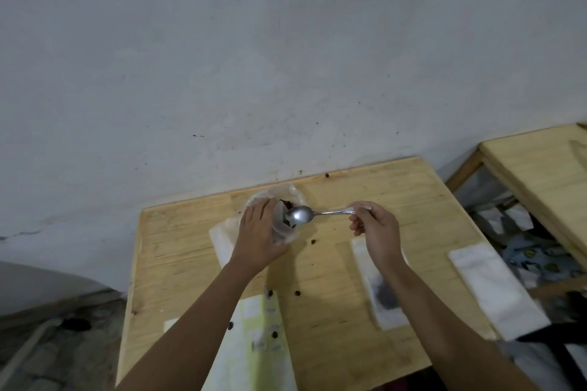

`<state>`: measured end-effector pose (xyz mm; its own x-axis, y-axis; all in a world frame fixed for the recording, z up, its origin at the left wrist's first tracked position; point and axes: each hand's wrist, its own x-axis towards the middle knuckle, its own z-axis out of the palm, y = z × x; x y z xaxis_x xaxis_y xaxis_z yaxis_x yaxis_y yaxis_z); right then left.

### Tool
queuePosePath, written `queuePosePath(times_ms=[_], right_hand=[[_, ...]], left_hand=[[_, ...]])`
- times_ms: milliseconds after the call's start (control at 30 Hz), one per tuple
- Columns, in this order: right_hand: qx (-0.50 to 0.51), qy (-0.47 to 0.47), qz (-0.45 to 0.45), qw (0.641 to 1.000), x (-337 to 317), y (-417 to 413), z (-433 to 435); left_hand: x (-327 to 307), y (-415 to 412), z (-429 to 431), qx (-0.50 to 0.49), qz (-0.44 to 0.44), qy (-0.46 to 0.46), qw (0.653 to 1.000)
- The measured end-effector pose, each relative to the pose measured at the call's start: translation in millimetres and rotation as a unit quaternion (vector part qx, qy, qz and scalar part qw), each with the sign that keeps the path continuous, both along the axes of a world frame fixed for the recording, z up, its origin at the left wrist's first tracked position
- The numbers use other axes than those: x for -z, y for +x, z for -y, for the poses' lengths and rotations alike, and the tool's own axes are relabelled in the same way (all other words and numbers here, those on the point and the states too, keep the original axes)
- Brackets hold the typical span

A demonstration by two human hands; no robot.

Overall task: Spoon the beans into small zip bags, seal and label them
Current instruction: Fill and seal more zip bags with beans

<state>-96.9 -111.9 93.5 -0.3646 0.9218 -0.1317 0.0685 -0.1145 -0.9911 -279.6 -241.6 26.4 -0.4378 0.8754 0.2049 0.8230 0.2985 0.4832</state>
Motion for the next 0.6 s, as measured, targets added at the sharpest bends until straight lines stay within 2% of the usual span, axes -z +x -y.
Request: queuePosePath(times_ms=[167, 433, 500, 600], right_hand=[[0.005, 0.040, 0.027, 0.999, 9, -5, 3], [-0.079, 0.172, 0.158, 0.969, 38, -49, 30], [-0.082, 0.156, 0.170, 0.970, 43, -57, 37], [-0.074, 0.075, 0.171, 0.980, 48, -63, 44]], left_hand=[[-1, -10, 14, -0.025, 0.008, -0.013, 1.000], [-9, -22, 56, -0.073, 0.007, 0.026, 0.997], [-9, -24, 66, -0.084, 0.010, 0.019, 0.996], [-7, -27, 79, -0.099, 0.016, 0.006, 0.995]])
